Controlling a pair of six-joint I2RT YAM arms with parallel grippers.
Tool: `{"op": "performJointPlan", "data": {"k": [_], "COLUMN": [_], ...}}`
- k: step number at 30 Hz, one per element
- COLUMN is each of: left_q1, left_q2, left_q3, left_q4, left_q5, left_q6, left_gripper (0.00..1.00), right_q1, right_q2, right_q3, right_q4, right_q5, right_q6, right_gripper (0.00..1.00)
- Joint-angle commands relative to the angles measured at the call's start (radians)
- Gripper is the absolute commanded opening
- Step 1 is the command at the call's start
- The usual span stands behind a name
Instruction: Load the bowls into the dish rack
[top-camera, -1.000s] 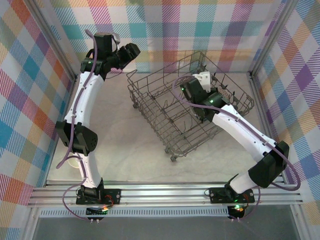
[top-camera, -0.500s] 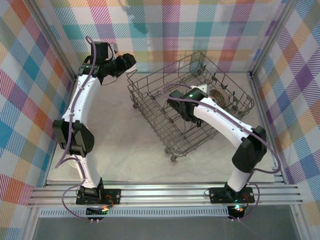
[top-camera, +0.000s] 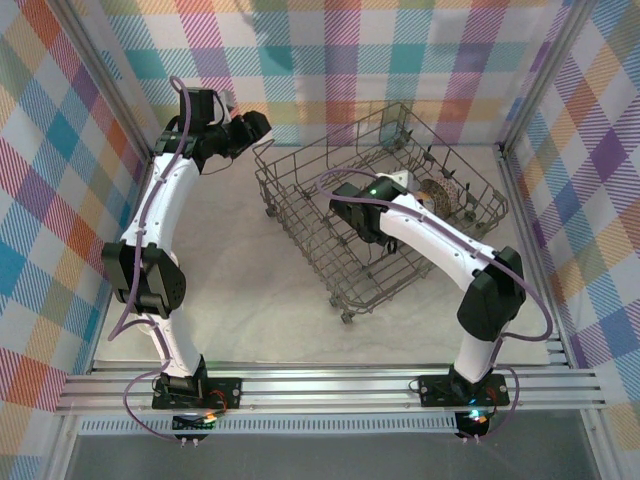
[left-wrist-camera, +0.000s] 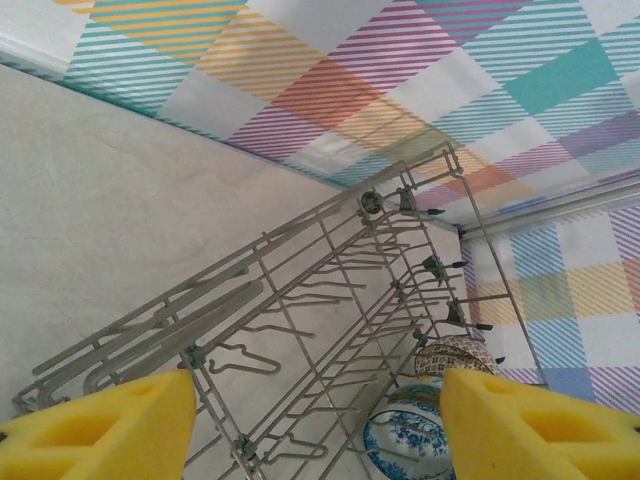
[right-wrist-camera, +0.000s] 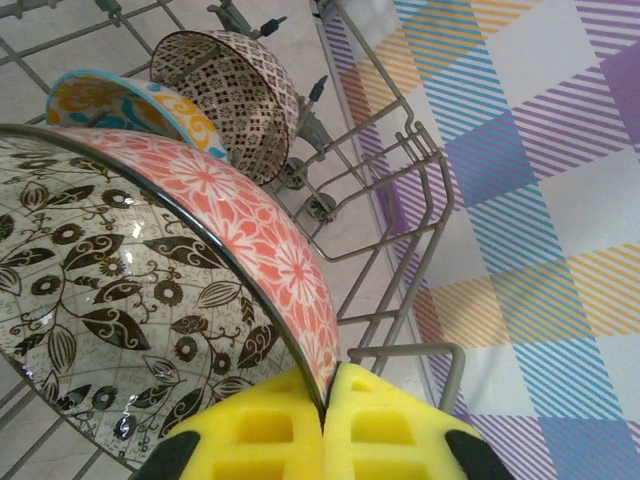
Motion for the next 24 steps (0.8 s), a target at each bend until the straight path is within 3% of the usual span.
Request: {"op": "performJointPlan", "data": {"k": [1,14,24], "left_q1": [0.007,0.007,0.007], "left_q2": [-0.04,-0.072,-0.092], "left_q3": [-0.01,-0.046,-0.072], "left_q4": [0.031,0.033,0.045], "left_q5": [0.023,0.013,0.02], "left_q6": [0.015,0.023,0.016], "left_gripper": [0.66,0.66,0.66], "right_q1": [0.014,0.036,0.063], "right_q2": [0.026,0.106,0.217], "right_q3": [0.045,0.099,0.206], "right_q4": [0.041,0.035,-0.203], "right_q5": [0.054,0.092,0.143], "right_q6": [-0.048,-0.099,0.087], "right_gripper": [0.0,0.0,0.0]}}
